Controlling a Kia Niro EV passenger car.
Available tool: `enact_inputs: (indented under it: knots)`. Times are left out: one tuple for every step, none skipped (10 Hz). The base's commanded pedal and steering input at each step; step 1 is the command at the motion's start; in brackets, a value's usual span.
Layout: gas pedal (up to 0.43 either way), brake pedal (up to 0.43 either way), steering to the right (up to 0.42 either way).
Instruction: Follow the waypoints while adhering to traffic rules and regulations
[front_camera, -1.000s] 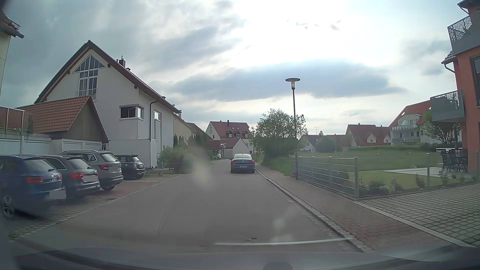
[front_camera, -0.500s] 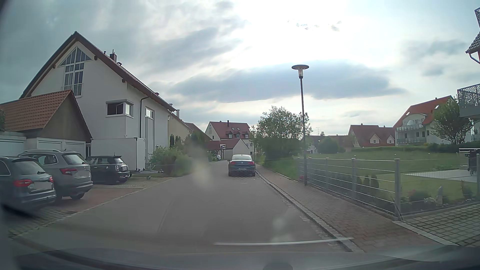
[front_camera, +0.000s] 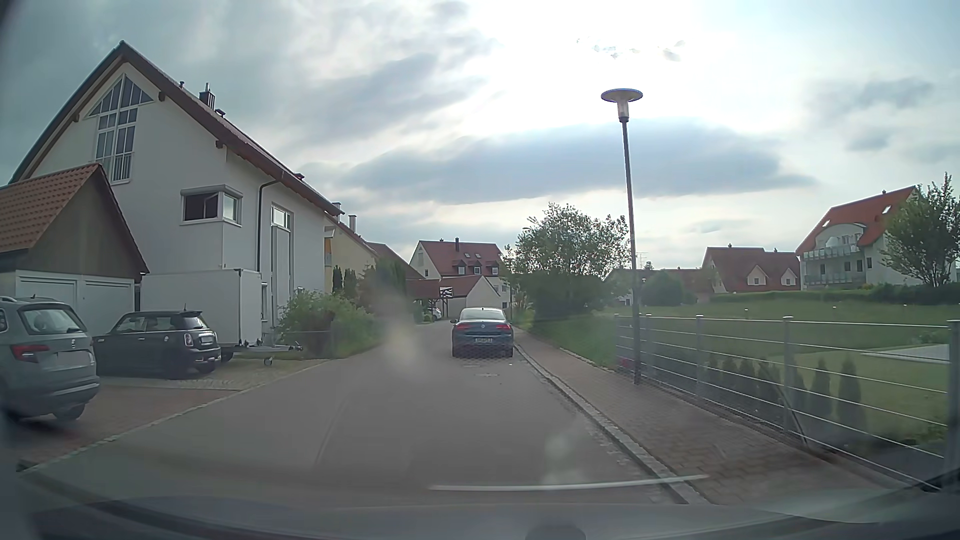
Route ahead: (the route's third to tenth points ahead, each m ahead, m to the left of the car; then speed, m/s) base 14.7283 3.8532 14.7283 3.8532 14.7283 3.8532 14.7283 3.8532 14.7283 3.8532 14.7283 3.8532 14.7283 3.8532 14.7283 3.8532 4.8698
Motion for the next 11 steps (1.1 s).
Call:
enact_inputs:
  knots:
    - [0.059, 0.000, -0.018]
    - [0.039, 0.000, -0.018]
    - [0.028, 0.000, -0.018]
    - [0.008, 0.000, -0.018]
    - [0.000, 0.000, -0.018]
    - [0.000, 0.000, -0.018]
    - [0.000, 0.000, -0.018]
    - [0.000, 0.000, -0.018]
    - [0.000, 0.000, -0.018]
    - [0.000, 0.000, -0.018]
    - [0.000, 0.000, -0.017]
